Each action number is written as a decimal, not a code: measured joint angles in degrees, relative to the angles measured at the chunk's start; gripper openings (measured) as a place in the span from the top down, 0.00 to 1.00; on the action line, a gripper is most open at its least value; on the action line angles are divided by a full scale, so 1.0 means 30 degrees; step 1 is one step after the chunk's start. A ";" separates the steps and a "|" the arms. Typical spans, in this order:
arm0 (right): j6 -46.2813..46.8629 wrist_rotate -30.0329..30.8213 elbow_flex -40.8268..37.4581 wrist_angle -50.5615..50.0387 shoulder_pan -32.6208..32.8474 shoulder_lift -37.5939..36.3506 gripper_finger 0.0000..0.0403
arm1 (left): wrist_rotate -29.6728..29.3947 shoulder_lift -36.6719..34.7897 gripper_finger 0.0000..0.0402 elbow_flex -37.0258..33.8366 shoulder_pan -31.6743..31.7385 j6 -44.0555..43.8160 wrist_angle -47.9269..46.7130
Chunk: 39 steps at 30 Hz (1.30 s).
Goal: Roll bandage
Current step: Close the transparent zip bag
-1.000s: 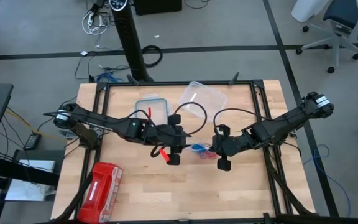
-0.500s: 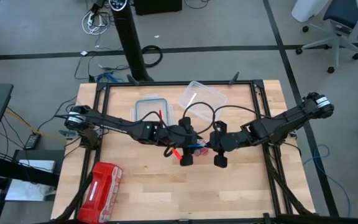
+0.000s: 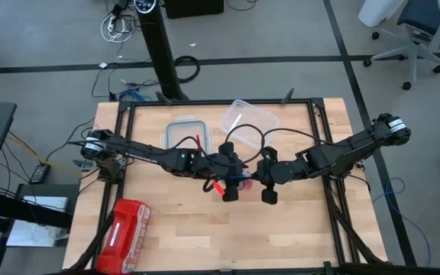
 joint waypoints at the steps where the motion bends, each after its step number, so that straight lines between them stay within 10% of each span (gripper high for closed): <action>1: 0.0002 -0.0003 0.0000 0.0036 0.0000 0.0000 1.00 | -0.0251 -0.0003 0.57 0.0000 0.0000 0.0027 -0.0070; 18: -0.0162 -0.0126 0.0000 0.0224 -0.0009 0.0000 1.00 | 0.0227 0.0108 0.91 0.0000 0.0007 0.1155 -0.0057; 39: -0.0027 -0.0401 -0.0015 -0.0593 0.0052 0.0036 1.00 | 0.0571 0.0245 0.95 0.0022 0.0095 0.1039 -0.1720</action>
